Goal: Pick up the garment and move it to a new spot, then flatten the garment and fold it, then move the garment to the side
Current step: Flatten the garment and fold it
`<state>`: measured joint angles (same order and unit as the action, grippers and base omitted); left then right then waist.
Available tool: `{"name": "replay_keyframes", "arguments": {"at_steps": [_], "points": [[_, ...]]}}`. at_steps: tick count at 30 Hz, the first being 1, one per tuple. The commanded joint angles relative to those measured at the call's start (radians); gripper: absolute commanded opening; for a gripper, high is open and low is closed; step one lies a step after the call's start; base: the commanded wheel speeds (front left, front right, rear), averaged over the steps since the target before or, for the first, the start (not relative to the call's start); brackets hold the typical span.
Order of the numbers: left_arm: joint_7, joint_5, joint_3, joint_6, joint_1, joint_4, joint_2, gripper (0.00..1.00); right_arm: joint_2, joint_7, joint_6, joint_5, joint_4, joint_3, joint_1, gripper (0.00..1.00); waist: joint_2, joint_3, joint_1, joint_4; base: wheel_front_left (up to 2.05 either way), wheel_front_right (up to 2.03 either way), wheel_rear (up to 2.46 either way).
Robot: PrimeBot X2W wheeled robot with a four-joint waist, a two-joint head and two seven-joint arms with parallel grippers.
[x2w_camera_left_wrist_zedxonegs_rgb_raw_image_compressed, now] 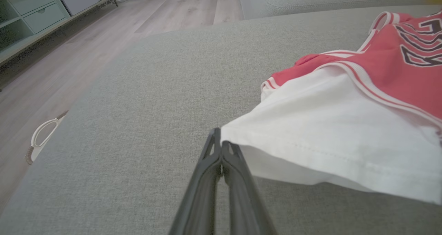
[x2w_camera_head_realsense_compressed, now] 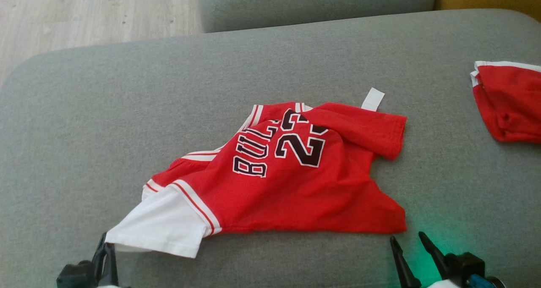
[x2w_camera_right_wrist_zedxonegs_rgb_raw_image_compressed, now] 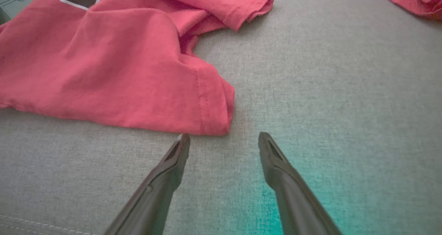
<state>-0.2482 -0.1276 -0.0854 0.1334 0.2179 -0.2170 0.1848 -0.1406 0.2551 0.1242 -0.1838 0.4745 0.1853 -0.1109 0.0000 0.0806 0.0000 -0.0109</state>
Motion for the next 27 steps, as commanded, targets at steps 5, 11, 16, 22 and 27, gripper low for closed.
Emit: {"name": "replay_keyframes", "arguments": {"at_steps": [5, 11, 16, 22, 27], "points": [[-0.013, 0.006, 0.040, 0.016, -0.048, 0.042, 0.022, 0.00, -0.019, 0.007, 0.007, -0.018, 0.040, 0.038, 0.073, 1.00, 0.0000, -0.001, 0.0000, 0.013, 0.00, 0.00, 0.00], [-0.011, 0.007, 0.035, 0.023, -0.055, 0.060, 0.025, 0.00, -0.016, 0.007, 0.007, -0.017, 0.099, 0.055, 0.110, 0.94, 0.0000, 0.008, 0.0000, 0.023, 0.00, 0.00, 0.00], [-0.001, 0.007, 0.030, 0.029, -0.059, 0.077, 0.028, 0.00, -0.014, 0.007, 0.007, -0.025, 0.129, 0.072, 0.129, 0.45, 0.0000, 0.014, 0.0000, 0.025, 0.00, 0.00, 0.00], [0.010, 0.004, 0.028, 0.036, -0.054, 0.098, 0.031, 0.00, -0.027, 0.007, 0.007, -0.046, 0.131, 0.087, 0.115, 0.00, 0.0000, 0.011, 0.0000, 0.015, 0.00, 0.00, 0.00], [0.014, -0.016, 0.030, 0.027, -0.045, 0.161, 0.035, 0.00, -0.065, 0.007, 0.007, -0.056, 0.040, 0.094, 0.089, 0.00, 0.0000, -0.001, 0.0000, 0.002, 0.00, 0.00, 0.00]]}}
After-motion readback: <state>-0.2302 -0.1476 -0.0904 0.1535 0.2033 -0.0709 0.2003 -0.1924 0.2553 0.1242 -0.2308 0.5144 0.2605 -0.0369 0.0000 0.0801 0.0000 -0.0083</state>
